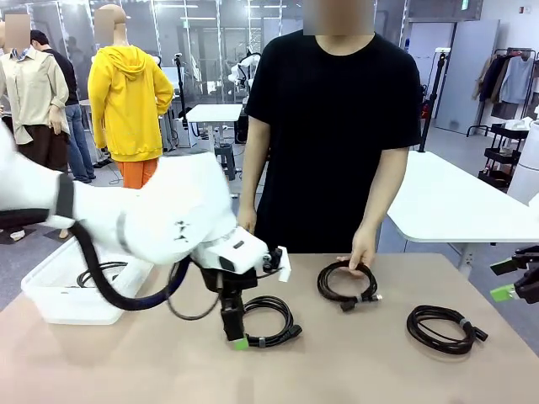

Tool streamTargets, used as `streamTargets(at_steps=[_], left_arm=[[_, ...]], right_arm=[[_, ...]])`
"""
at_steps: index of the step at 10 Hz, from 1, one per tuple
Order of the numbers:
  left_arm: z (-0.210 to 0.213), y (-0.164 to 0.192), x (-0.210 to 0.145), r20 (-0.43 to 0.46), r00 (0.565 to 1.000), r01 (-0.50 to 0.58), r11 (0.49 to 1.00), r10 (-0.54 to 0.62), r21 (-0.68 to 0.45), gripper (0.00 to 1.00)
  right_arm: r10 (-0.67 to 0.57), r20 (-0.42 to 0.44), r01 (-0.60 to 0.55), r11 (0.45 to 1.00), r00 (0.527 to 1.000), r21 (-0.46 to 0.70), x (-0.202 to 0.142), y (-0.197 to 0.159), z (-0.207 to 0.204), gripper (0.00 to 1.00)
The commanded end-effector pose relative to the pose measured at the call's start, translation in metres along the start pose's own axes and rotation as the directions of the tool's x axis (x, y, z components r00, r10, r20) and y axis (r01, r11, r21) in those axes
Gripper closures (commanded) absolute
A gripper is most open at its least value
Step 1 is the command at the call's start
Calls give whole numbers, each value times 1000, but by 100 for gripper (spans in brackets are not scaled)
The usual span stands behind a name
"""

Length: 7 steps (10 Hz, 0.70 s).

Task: Organize and store the cables.
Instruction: Place the Power Cable into the Organizing box.

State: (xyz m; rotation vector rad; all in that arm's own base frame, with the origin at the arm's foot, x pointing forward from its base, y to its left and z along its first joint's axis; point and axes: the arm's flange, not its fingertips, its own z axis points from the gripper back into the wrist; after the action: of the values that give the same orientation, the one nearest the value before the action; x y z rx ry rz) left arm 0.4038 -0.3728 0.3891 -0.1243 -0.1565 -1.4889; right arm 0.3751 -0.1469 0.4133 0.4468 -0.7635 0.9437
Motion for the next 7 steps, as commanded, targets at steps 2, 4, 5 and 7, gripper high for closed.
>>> streamTargets(at_steps=[2, 4, 5, 7], left_arm=[[-22, 33, 37, -100, 995, -27, 1000, 27, -6, 0], [-43, 42, 43, -137, 990, -45, 999, 43, -8, 0], [-51, 45, 44, -147, 988, -40, 999, 38, -14, 0], [-67, 54, 41, -142, 990, 5, 1000, -5, 0, 0]], right_arm=[[-13, -12, 13, 1000, 1000, 3, 1, -2, 2, 0], [-13, -12, 13, 1000, 1000, 3, 1, -2, 2, 0], [-13, -12, 13, 1000, 1000, 3, 1, -2, 2, 0], [-13, -12, 13, 1000, 1000, 3, 1, -2, 2, 0]])
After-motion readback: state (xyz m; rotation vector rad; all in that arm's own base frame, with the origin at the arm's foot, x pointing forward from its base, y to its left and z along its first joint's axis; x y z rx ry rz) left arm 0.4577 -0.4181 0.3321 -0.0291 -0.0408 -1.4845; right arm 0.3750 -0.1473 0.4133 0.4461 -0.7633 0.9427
